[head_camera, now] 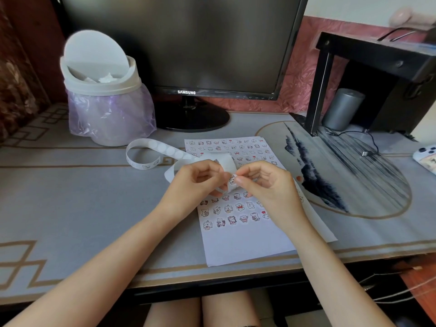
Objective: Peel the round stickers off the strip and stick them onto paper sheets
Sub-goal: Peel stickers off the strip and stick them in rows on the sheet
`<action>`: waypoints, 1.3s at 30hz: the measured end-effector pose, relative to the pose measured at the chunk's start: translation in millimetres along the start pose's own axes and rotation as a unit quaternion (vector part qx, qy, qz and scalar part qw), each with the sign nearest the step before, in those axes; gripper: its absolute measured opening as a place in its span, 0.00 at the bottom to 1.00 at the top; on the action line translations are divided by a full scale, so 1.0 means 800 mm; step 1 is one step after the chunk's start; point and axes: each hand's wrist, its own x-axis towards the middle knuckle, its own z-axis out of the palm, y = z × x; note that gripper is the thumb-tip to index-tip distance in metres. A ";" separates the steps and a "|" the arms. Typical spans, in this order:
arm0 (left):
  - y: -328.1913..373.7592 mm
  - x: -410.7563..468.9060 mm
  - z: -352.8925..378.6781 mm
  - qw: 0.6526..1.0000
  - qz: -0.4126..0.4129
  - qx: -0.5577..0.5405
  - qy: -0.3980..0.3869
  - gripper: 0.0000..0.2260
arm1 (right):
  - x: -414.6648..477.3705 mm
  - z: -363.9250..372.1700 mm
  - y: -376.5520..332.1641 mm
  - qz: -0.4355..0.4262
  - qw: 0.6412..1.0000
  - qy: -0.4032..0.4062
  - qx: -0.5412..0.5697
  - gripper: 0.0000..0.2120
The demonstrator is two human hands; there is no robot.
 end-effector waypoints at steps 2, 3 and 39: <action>-0.001 0.000 -0.001 1.000 0.001 0.002 -0.003 0.03 | 0.000 0.001 0.001 -0.004 1.000 0.001 -0.006 0.06; -0.001 0.000 -0.001 1.000 0.003 0.001 -0.004 0.03 | 0.000 0.001 0.001 -0.006 1.000 0.002 -0.009 0.07; -0.005 0.000 0.001 0.999 0.002 0.046 0.017 0.07 | -0.033 -0.105 -0.006 0.198 0.967 0.052 -0.148 0.02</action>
